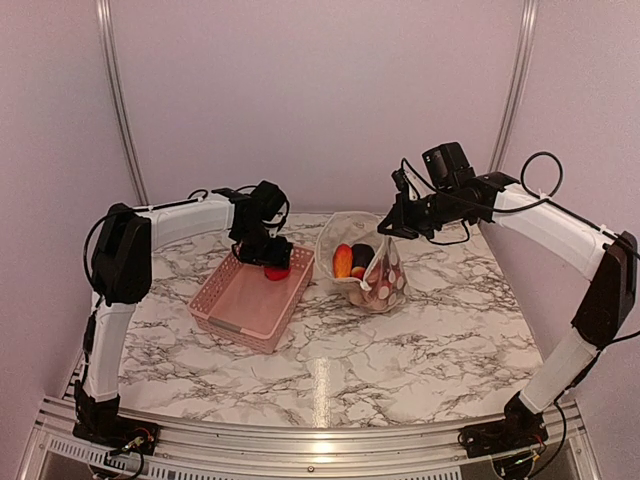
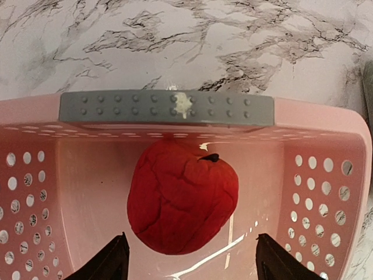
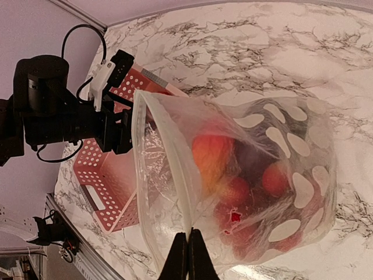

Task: Place the food in the zip-top bag and seal the zipper
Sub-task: Pick up the fake fruit from the bin.

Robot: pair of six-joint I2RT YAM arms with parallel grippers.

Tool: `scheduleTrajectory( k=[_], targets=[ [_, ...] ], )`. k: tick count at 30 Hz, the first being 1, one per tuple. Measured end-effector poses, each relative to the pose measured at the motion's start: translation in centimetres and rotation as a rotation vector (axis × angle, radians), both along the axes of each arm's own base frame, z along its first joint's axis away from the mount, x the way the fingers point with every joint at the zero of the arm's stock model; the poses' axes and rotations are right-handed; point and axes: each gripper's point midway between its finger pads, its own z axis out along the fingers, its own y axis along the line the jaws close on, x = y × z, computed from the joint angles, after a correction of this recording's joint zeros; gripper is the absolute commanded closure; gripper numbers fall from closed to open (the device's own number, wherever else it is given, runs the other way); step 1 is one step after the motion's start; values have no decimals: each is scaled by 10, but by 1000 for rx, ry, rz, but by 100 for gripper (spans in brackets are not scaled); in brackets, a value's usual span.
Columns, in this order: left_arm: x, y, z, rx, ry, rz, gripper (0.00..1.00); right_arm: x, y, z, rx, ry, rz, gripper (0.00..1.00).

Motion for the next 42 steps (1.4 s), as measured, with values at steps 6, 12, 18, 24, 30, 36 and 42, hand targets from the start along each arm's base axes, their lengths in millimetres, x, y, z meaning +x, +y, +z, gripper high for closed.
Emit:
scheduleTrajectory(
  k=[6, 12, 18, 24, 30, 36, 42],
  targets=[
    [4, 0, -15, 15, 12, -9, 26, 0, 0, 0, 0, 0, 0, 100],
    [9, -2, -19, 14, -2, -12, 33, -2, -1, -1, 0, 1, 0, 100],
    [15, -6, -16, -4, -30, -13, 30, -6, -3, -4, -4, 10, -2, 100],
    [17, -9, -23, -11, -29, -19, 32, -8, -4, -5, -9, 16, -1, 100],
    [17, -10, -25, -15, -26, -22, 45, -9, -5, -6, -12, 23, -1, 100],
    [1, -2, -18, -47, -16, 17, 51, -10, -6, -4, -11, 19, -2, 100],
    [-25, 6, 47, -157, -79, 70, 54, -13, -7, -4, -10, 22, -4, 100]
  ],
)
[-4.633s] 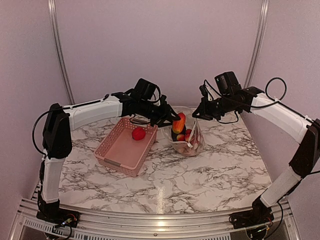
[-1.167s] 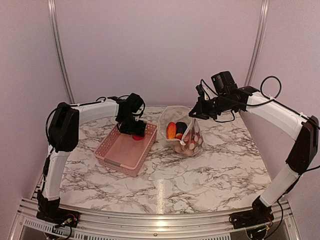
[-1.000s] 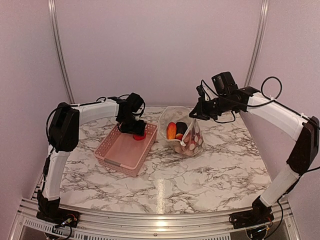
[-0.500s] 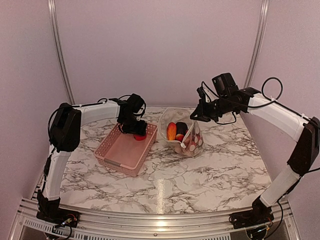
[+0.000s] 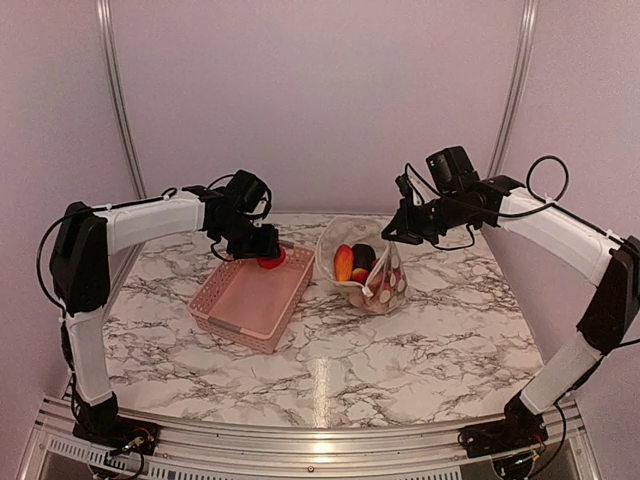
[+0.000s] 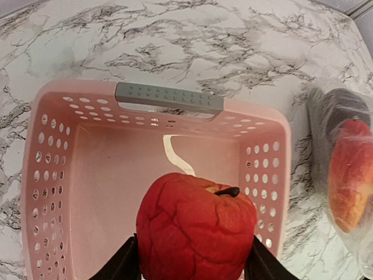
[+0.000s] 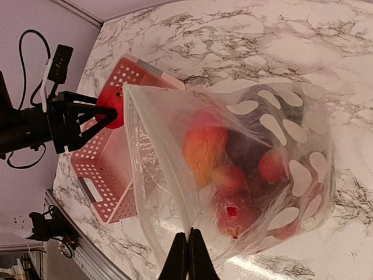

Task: Place the food in the zip-top bag and seal the zipper
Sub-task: Pick up the fake fruit from the bin, then place the fake fruit in the zipper food storage bag.

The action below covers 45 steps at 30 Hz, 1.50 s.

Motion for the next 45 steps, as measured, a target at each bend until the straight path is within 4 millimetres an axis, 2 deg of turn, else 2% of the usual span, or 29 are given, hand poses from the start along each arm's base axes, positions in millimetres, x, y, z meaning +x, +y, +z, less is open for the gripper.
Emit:
scheduleTrajectory(
  k=[4, 6, 8, 12, 14, 17, 19, 22, 27, 33, 40, 45],
  targets=[
    [-16, -12, 62, -151, -91, 4, 56, 0, 0, 0, 1, 1, 1, 100],
    [-26, -24, 86, -232, -133, -17, 57, 0, 0, 0, 1, 1, 2, 100],
    [-42, -45, 110, -337, -175, -72, 57, 0, 0, 0, 2, 0, 3, 100],
    [-68, -92, 137, -505, -199, -212, 59, 1, 2, 0, 3, 3, 6, 100],
    [-81, -117, 143, -572, -185, -287, 59, 3, 4, 0, 4, 1, 10, 100],
    [-89, -146, 140, -618, -147, -350, 59, 6, 6, 0, 5, 0, 16, 100],
    [-89, -158, 128, -629, -111, -359, 60, 7, 7, 2, 8, 0, 19, 100],
    [-88, -163, 109, -628, -55, -332, 61, 9, 9, 4, 13, -3, 22, 100],
    [-79, -162, 95, -616, -13, -257, 61, 9, 9, 5, 15, -3, 23, 100],
    [-52, -180, 74, -591, 32, -164, 58, 8, 9, 5, 16, -3, 23, 100],
    [-29, -186, 40, -522, 76, -23, 40, 8, 9, 5, 16, -2, 23, 100],
    [-19, -196, 32, -530, 92, 22, 31, 8, 9, 5, 16, -2, 23, 100]
  ],
)
